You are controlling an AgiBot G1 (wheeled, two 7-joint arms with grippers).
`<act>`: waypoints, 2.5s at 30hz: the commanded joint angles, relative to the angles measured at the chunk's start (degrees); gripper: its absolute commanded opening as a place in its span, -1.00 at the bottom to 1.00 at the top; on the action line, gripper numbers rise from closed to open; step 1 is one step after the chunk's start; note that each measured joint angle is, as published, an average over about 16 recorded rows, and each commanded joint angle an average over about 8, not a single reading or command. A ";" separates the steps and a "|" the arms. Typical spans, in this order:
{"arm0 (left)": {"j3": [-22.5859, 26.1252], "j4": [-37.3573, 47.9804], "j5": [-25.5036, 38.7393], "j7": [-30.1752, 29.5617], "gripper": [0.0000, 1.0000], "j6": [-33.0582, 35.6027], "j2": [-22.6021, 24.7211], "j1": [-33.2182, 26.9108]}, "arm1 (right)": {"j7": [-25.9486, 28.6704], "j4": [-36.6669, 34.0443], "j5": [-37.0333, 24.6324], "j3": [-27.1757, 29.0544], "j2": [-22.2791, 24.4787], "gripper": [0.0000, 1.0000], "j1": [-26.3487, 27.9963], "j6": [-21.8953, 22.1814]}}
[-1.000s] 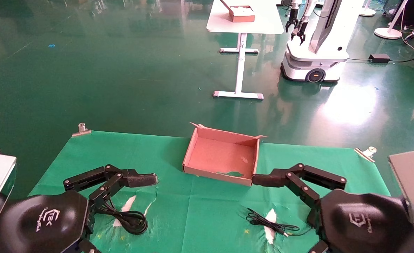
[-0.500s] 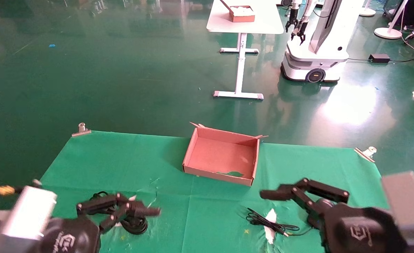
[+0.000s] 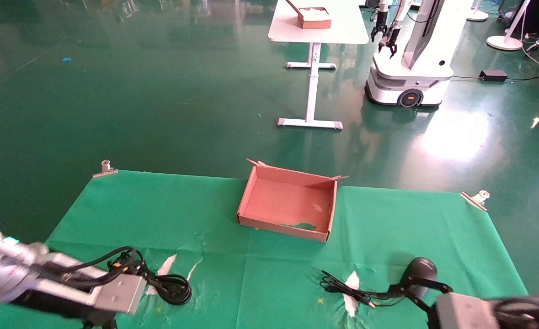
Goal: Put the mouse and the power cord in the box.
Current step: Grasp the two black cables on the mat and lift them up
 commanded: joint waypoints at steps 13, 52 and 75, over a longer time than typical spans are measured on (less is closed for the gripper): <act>6.63 32.79 11.28 18.66 1.00 -12.71 15.50 -7.59 | -16.62 -25.64 -14.57 -6.36 -14.92 1.00 11.49 11.02; 5.74 50.53 10.92 31.75 -1.00 -23.65 21.18 -7.84 | -28.55 -45.53 -16.16 -7.11 -23.49 -1.00 16.52 19.42; 5.77 50.24 10.96 31.47 -1.00 -23.85 21.09 -7.81 | -28.46 -45.18 -16.08 -7.09 -23.40 -1.00 16.33 19.19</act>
